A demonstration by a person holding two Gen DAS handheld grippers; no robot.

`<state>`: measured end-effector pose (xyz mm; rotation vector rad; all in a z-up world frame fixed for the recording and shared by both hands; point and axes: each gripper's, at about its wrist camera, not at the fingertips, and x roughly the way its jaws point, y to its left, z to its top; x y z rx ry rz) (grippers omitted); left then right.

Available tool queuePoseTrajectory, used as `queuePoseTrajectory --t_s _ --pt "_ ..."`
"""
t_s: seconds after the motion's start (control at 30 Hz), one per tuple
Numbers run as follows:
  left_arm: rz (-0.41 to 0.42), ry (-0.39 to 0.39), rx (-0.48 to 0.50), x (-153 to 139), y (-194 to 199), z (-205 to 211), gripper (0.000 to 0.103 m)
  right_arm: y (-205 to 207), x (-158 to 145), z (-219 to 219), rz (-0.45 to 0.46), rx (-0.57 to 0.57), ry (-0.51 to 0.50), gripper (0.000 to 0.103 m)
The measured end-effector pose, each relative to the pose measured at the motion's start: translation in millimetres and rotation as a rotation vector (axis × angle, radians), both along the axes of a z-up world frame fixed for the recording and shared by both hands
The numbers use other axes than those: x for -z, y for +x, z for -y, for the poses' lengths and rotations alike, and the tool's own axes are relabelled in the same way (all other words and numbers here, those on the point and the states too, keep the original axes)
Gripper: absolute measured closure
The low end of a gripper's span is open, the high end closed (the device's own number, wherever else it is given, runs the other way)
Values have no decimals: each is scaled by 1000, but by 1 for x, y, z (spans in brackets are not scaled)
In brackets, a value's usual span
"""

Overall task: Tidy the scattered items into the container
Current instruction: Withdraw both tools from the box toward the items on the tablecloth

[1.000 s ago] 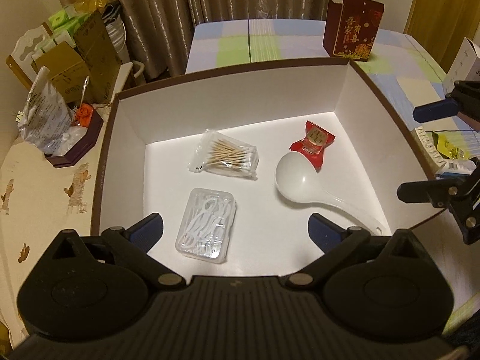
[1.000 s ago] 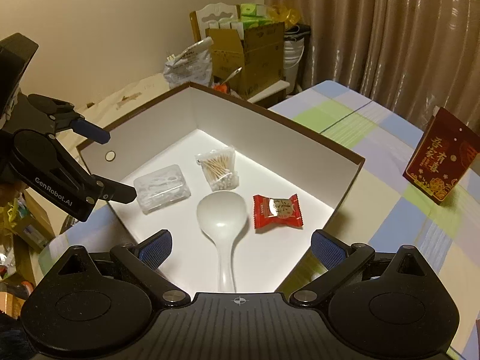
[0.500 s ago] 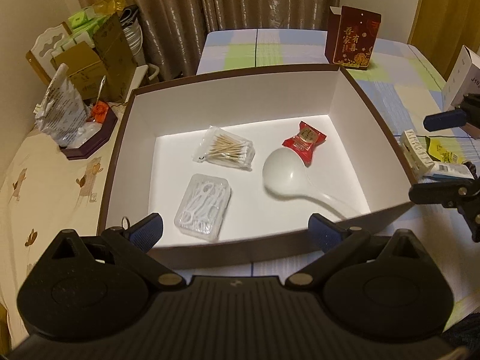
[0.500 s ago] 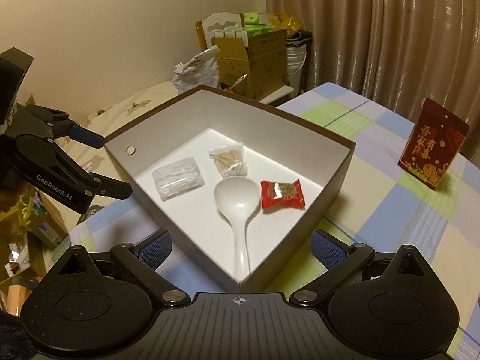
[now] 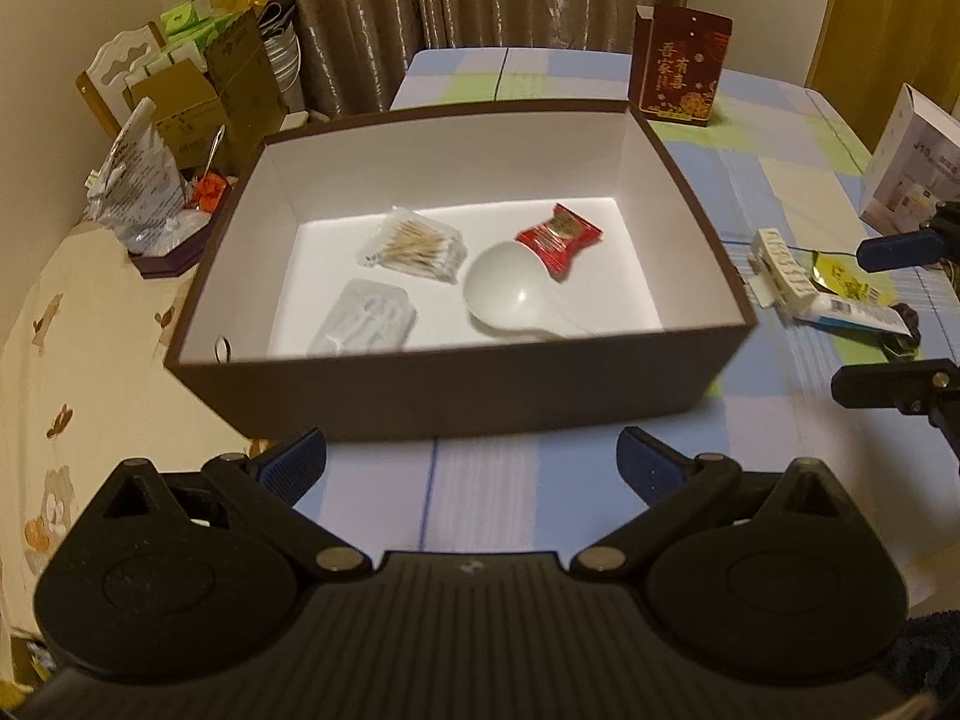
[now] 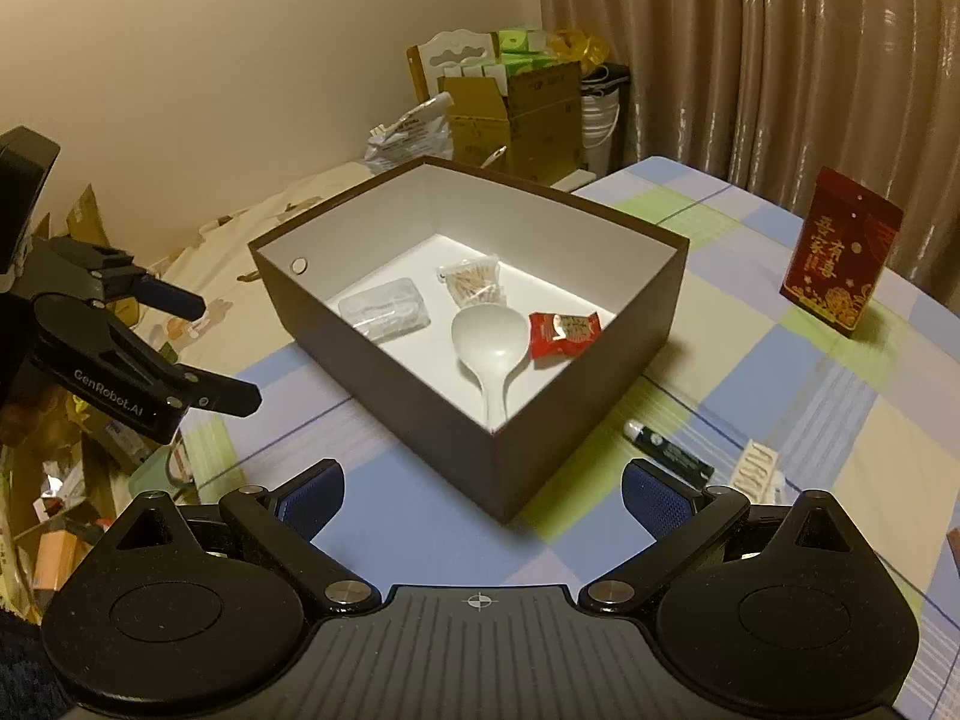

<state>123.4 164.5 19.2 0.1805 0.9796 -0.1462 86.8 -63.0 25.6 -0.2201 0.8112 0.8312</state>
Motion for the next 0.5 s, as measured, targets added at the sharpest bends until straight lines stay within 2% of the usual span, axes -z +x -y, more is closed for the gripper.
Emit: queuePoseTrajectory --t_s 0.5 --pt "-3 -31 -78 7 -67 36 1 -36 4 59 16 19 -13 0"
